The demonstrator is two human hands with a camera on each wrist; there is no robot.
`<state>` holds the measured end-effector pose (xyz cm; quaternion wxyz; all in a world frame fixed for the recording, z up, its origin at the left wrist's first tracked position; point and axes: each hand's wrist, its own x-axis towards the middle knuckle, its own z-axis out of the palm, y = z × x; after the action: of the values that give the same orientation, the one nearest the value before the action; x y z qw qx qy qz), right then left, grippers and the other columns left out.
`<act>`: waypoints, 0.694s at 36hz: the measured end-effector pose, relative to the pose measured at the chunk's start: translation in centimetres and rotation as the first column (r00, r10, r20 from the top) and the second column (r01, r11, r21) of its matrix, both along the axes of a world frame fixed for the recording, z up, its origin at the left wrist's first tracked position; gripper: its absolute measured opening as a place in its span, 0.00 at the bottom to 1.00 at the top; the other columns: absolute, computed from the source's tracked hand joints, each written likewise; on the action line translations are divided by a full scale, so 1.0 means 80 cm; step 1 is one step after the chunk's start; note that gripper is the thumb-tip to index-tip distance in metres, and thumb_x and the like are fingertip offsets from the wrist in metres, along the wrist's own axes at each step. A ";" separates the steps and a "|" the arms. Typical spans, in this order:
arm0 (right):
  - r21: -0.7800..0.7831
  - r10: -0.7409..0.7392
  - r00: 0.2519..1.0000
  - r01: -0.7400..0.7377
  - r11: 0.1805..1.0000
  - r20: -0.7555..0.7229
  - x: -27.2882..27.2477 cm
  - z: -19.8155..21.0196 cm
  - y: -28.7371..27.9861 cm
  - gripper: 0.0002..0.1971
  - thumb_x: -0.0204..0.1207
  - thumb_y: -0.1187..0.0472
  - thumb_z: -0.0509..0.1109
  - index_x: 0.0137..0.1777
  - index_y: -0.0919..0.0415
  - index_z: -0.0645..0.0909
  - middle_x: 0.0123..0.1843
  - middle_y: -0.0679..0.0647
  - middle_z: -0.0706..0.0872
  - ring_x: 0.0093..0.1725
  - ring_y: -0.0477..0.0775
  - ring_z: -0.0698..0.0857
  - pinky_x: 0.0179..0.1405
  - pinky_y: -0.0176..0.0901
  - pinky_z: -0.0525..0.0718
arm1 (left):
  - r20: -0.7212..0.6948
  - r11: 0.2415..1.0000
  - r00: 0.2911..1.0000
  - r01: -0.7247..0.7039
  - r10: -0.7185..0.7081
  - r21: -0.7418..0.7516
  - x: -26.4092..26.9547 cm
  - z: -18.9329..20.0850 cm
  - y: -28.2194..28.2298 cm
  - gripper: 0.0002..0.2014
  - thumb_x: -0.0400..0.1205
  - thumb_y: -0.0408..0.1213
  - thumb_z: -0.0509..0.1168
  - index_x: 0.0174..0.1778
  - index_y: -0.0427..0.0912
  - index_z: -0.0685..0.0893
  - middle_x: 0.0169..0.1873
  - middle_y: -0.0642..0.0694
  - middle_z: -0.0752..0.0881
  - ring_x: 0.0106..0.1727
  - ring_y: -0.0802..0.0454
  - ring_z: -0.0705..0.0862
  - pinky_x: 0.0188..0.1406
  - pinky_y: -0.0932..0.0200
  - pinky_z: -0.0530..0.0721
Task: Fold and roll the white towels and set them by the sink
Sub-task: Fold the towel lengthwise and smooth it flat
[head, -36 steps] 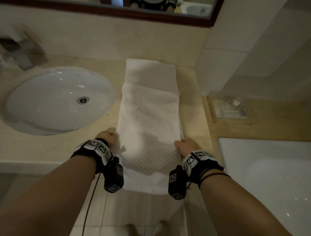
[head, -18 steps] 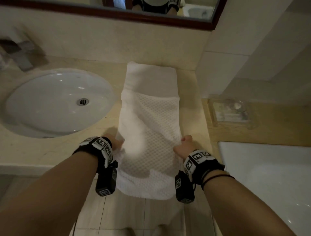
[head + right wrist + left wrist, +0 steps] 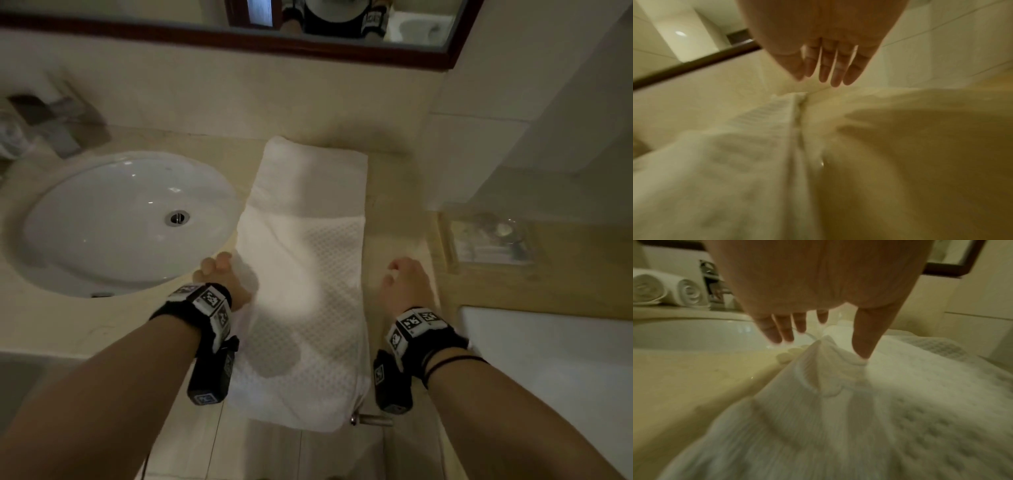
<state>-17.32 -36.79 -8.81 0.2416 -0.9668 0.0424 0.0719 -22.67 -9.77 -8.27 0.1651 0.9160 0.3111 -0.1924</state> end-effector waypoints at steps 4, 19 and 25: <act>-0.124 0.548 0.814 -0.575 0.809 -0.193 0.010 0.014 0.061 0.39 0.81 0.40 0.57 0.84 0.50 0.39 0.85 0.51 0.39 0.84 0.57 0.39 0.81 0.49 0.41 | -0.118 0.913 0.925 0.377 -0.362 0.154 0.025 0.009 -0.017 0.46 0.82 0.56 0.58 0.81 0.45 0.31 0.80 0.39 0.30 0.82 0.38 0.35 0.81 0.45 0.42; -0.355 0.323 0.791 -0.544 0.760 -0.520 0.084 0.007 0.109 0.29 0.83 0.49 0.55 0.82 0.54 0.55 0.84 0.54 0.52 0.82 0.63 0.54 0.79 0.58 0.50 | -0.411 0.664 0.610 0.747 -0.678 0.014 0.111 0.005 0.008 0.45 0.74 0.67 0.61 0.81 0.65 0.40 0.82 0.40 0.35 0.82 0.33 0.39 0.80 0.40 0.48; -0.262 0.414 0.831 -0.522 0.812 -0.372 0.133 0.019 0.180 0.36 0.82 0.37 0.48 0.84 0.50 0.39 0.85 0.51 0.40 0.84 0.57 0.40 0.82 0.56 0.41 | -0.185 0.710 0.706 0.702 -0.684 0.053 0.165 0.015 0.042 0.45 0.78 0.61 0.61 0.83 0.50 0.41 0.83 0.44 0.40 0.83 0.43 0.47 0.80 0.47 0.53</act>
<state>-6.65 -22.40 -7.31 0.0294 -0.9517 -0.1515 0.2653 -9.49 -6.40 -7.07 0.0017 0.9563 -0.0335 -0.2904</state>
